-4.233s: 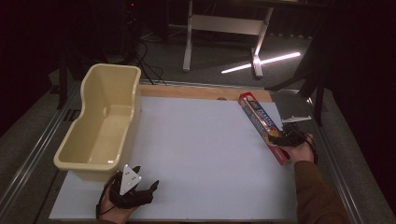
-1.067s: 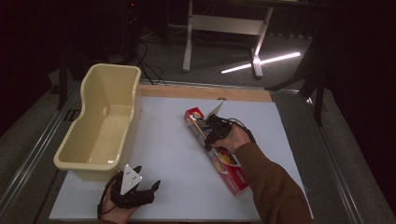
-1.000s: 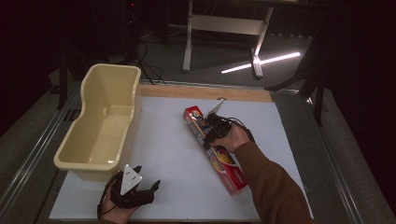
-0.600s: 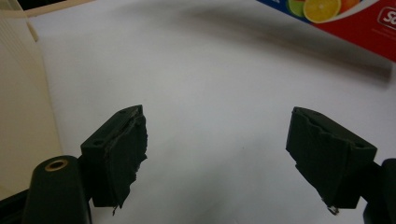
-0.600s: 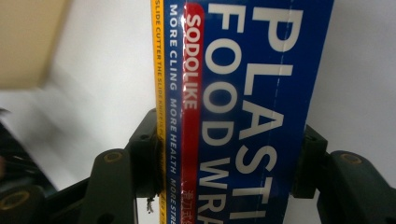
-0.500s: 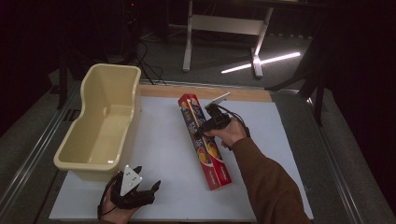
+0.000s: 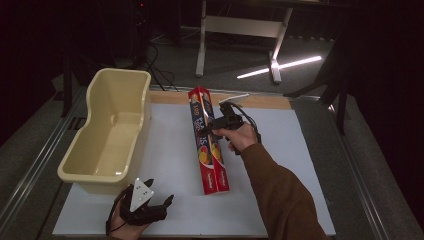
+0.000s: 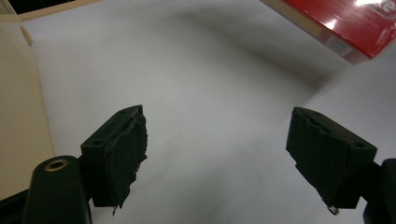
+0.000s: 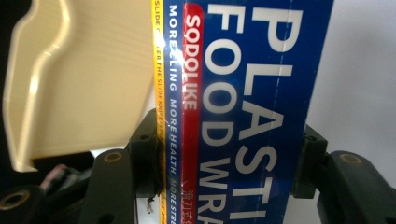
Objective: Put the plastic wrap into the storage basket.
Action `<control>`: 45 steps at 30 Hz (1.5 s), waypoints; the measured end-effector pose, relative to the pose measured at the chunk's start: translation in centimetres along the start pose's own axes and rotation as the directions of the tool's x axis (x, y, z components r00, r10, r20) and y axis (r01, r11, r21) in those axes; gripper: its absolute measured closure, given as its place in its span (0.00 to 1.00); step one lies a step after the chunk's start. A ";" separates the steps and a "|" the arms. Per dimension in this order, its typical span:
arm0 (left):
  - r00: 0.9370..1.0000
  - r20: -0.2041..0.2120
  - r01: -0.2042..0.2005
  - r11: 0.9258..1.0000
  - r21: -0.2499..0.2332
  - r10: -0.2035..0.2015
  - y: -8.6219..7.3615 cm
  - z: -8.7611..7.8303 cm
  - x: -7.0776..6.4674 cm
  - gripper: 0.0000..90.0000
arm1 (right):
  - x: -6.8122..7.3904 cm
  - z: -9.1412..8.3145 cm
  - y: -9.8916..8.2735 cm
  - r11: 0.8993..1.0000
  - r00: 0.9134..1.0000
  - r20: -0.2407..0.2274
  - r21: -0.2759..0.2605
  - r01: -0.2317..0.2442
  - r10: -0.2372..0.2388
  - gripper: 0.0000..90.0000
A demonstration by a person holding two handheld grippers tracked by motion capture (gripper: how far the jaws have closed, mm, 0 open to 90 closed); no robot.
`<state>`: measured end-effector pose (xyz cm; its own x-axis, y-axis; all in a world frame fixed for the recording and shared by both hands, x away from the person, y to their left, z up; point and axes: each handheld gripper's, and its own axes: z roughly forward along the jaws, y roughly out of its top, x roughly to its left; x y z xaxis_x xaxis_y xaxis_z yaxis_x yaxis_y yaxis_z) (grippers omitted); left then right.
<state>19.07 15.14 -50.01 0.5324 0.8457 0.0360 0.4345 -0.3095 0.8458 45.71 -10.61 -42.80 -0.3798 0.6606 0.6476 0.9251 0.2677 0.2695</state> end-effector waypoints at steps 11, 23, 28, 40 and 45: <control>1.000 0.002 0.003 1.000 -0.007 -0.003 -0.2 -0.3 -0.2 0.22 | 2.3 0.3 1.6 0.998 0.997 -0.081 -0.059 -0.021 0.016 0.47; 1.000 0.012 0.000 1.000 -0.010 0.000 -0.4 -0.6 -0.7 0.22 | 5.1 1.3 3.3 0.992 0.980 -0.194 -0.104 -0.066 0.045 0.47; 1.000 0.010 0.001 1.000 -0.014 0.000 -0.5 -0.7 -0.8 0.22 | 6.3 1.7 3.8 0.990 0.972 -0.227 -0.118 -0.081 0.052 0.47; 1.000 0.008 0.000 1.000 -0.018 0.000 -0.5 -0.8 -0.8 0.22 | 8.2 1.9 4.5 0.985 0.957 -0.281 -0.134 -0.112 0.070 0.47; 1.000 0.009 0.000 1.000 -0.017 0.001 -0.5 -0.8 -0.8 0.22 | 8.9 1.9 4.6 0.985 0.956 -0.287 -0.136 -0.109 0.066 0.47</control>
<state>17.85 14.92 -50.07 0.5392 0.8416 0.0317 0.4218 -0.3024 0.8547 46.60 -2.18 -37.10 -0.3034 0.4479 0.8410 0.9516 0.0968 0.2918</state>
